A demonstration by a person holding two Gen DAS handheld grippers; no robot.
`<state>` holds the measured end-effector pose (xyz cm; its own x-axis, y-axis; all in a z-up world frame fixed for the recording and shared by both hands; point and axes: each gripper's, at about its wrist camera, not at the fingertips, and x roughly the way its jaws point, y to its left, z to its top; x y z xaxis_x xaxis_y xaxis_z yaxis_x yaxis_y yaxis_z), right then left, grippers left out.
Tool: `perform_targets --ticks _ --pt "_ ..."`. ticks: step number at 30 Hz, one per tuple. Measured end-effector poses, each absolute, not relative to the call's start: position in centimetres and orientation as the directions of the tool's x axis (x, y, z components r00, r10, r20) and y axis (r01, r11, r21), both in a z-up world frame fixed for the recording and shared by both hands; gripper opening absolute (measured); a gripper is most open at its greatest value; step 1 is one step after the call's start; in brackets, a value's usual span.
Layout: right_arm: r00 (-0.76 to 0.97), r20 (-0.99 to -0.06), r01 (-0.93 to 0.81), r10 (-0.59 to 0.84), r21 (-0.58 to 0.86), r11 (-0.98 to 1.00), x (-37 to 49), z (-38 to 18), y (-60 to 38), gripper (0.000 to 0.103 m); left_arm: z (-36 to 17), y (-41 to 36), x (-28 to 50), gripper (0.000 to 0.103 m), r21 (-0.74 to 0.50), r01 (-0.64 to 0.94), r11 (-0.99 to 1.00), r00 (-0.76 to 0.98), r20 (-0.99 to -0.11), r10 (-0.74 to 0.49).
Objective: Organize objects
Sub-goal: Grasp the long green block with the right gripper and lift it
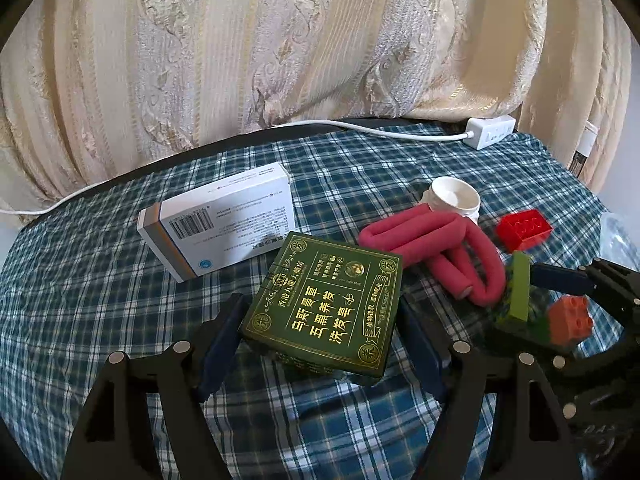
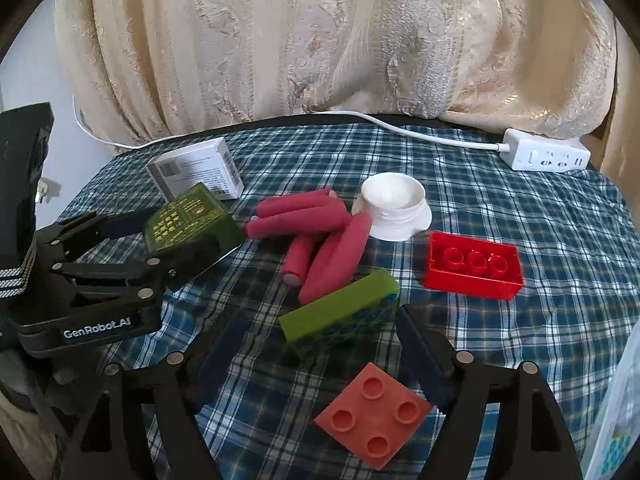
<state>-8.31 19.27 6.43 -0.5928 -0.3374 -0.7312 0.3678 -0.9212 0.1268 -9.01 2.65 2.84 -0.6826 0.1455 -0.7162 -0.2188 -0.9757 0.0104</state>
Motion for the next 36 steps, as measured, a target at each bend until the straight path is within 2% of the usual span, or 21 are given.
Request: perform_targets --ticks 8,10,15,20,27,36 --pt "-0.581 -0.733 0.361 -0.354 0.157 -0.919 -9.2 6.3 19.6 0.081 3.5 2.3 -8.7 0.076 -0.013 -0.211 -0.977 -0.687 -0.709 0.158" --pt "-0.578 -0.733 0.380 -0.358 0.146 -0.913 -9.1 6.3 19.2 0.078 3.6 2.5 -8.6 0.076 -0.009 -0.216 -0.976 -0.689 -0.708 0.158" --pt "-0.562 -0.748 0.383 -0.354 0.143 -0.912 -9.2 6.0 19.3 0.044 4.0 2.5 -8.2 0.076 -0.006 -0.217 -0.976 -0.699 -0.697 0.160" --pt "-0.566 -0.742 0.402 -0.358 0.131 -0.906 -8.8 6.1 19.4 0.033 4.5 2.2 -7.9 0.076 -0.014 -0.208 -0.978 -0.708 -0.687 0.160" --pt "-0.569 -0.750 0.388 -0.337 0.116 -0.914 -8.7 6.2 19.6 0.025 4.9 2.2 -7.5 0.076 -0.013 -0.207 -0.978 -0.719 -0.677 0.161" --pt "-0.568 -0.761 0.339 -0.314 0.132 -0.932 -9.4 5.7 20.1 0.024 4.8 2.6 -7.3 0.076 -0.009 -0.209 -0.978 -0.719 -0.677 0.160"
